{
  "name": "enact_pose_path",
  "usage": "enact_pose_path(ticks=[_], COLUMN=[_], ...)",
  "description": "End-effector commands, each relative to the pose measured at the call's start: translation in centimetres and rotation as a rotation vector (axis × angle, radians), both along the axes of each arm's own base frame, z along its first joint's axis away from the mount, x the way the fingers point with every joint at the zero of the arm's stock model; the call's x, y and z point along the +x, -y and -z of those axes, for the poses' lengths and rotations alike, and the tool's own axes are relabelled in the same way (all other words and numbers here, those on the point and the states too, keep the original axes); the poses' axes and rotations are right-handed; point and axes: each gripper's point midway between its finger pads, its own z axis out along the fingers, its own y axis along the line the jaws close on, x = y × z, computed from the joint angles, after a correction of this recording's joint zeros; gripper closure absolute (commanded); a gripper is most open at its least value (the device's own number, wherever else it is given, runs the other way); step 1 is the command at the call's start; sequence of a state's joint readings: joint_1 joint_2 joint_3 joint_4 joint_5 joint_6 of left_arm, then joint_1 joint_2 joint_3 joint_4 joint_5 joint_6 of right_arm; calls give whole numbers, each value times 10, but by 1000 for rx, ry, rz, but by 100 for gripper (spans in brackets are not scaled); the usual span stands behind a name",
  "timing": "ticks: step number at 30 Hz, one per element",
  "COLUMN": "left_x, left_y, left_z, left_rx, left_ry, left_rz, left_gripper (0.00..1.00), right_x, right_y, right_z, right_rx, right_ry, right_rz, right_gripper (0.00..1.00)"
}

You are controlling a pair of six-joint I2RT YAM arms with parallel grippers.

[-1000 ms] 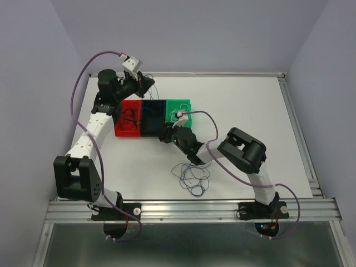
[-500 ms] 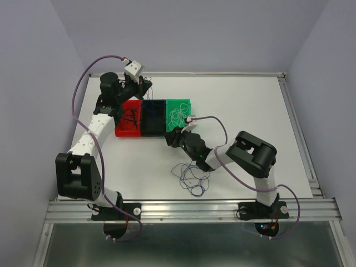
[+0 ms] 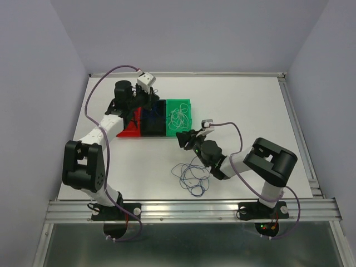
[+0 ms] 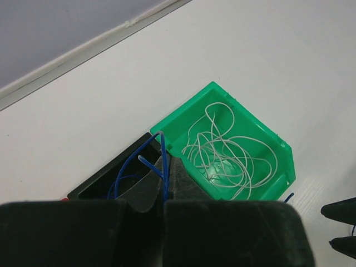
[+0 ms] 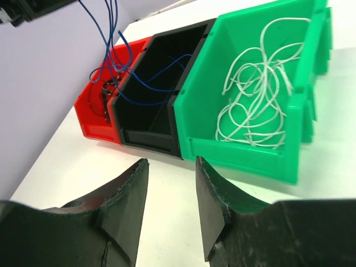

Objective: Untangle the cables

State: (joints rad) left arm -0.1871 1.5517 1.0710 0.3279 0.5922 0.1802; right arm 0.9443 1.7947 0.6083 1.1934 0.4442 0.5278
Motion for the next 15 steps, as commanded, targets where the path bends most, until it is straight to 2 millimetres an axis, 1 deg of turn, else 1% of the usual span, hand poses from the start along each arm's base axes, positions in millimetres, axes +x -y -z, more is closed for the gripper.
enact_pose_path(ticks=[1,2,3,5,6,9,10,11,15], left_x=[5,8,15,21,27,28,27,24,20], left_y=[5,4,-2,-11,-18,-30,-32,-28,-26], left_z=[1,6,15,24,25,44,48,58,85], left_rx=[35,49,77,111,145,211,240,272,371], left_ry=[4,-16,-60,-92,-88,-112,-110,-129,-173], left_rz=[-44,-65,-114,-165,-210,-276,-289,-292,-328], left_gripper=[100,100,100,100,100,100,100,100,100], right_x=[-4,-4,-6,-8,-8,-10,-10,-10,-11], right_y=[21,25,28,32,35,39,39,40,42], right_z=[-32,-34,-30,-34,-33,-33,-34,-35,-34], right_rx=[83,86,79,92,91,94,97,97,99], right_ry=[74,77,73,81,81,84,85,87,87], right_rz=[72,79,84,89,98,101,103,104,107], right_gripper=[55,55,55,55,55,55,55,55,55])
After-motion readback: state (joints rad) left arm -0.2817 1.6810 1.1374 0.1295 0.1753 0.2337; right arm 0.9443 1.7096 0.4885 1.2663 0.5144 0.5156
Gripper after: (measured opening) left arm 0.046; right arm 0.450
